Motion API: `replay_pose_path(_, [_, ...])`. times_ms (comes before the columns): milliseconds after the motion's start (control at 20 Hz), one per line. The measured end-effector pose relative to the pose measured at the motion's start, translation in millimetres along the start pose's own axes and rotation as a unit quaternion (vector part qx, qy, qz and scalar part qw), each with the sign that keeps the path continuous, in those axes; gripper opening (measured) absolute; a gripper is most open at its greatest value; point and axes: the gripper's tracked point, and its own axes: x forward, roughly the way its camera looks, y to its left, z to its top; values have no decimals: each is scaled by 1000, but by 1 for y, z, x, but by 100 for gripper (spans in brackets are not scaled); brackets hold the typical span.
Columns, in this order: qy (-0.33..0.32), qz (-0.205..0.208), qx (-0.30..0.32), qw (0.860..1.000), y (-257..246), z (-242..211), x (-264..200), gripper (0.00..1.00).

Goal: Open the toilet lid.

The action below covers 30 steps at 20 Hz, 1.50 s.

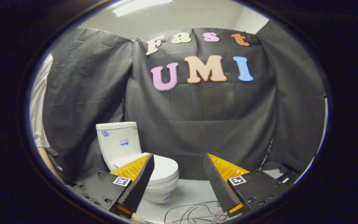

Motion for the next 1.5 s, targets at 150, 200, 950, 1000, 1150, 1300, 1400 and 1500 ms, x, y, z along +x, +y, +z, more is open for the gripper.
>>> replay_pose_path(150, [0,0,0,1000,0,0,0,98])
replay_pose_path(200, [0,0,0,1000,0,0,0,98])
replay_pose_path(950, [-1,-1,0,1000,0,0,0,98])
replay_pose_path(1000, [-8,-1,-2,1000,0,3,2,98])
replay_pose_path(1150, [1,0,-2,1000,1,-2,15,98])
replay_pose_path(1300, [-5,1,-14,1000,5,4,32,98])
replay_pose_path(1400, [2,6,-19,1000,7,-1,41,98])
replay_pose_path(1500, [10,8,-23,1000,9,-5,49,98])
